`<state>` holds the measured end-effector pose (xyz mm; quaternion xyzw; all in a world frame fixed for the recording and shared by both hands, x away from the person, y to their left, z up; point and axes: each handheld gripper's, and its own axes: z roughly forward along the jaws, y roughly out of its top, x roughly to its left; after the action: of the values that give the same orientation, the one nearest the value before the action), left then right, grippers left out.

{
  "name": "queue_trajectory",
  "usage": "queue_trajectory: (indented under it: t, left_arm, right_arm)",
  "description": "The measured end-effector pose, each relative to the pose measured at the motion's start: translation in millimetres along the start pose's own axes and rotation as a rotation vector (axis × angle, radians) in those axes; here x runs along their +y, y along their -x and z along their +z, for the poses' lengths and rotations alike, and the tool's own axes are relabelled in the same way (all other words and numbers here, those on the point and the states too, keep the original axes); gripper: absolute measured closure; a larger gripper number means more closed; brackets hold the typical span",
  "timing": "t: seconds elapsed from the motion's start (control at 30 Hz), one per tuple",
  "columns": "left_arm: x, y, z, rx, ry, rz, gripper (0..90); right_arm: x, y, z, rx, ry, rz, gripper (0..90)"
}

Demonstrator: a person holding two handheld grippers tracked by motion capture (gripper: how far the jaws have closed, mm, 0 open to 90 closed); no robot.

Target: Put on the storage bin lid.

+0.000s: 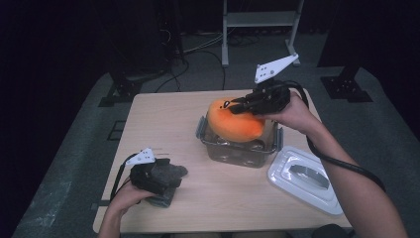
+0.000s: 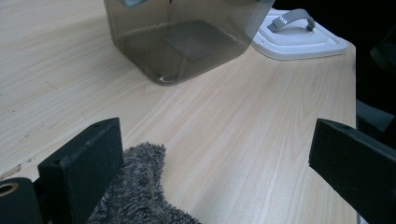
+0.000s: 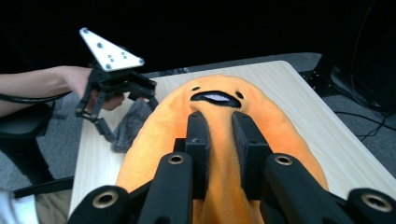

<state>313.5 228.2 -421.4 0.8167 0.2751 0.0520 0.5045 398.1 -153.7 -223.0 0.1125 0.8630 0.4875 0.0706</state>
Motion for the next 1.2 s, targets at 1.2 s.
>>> queue_trajectory:
  t: [1.2]
  left_arm:
    - [-0.6,0.7,2.9,-0.013,-0.006,0.001,2.4]
  right_arm:
    - [-51.5,51.8,38.9,-0.013,-0.079,0.076,77.5]
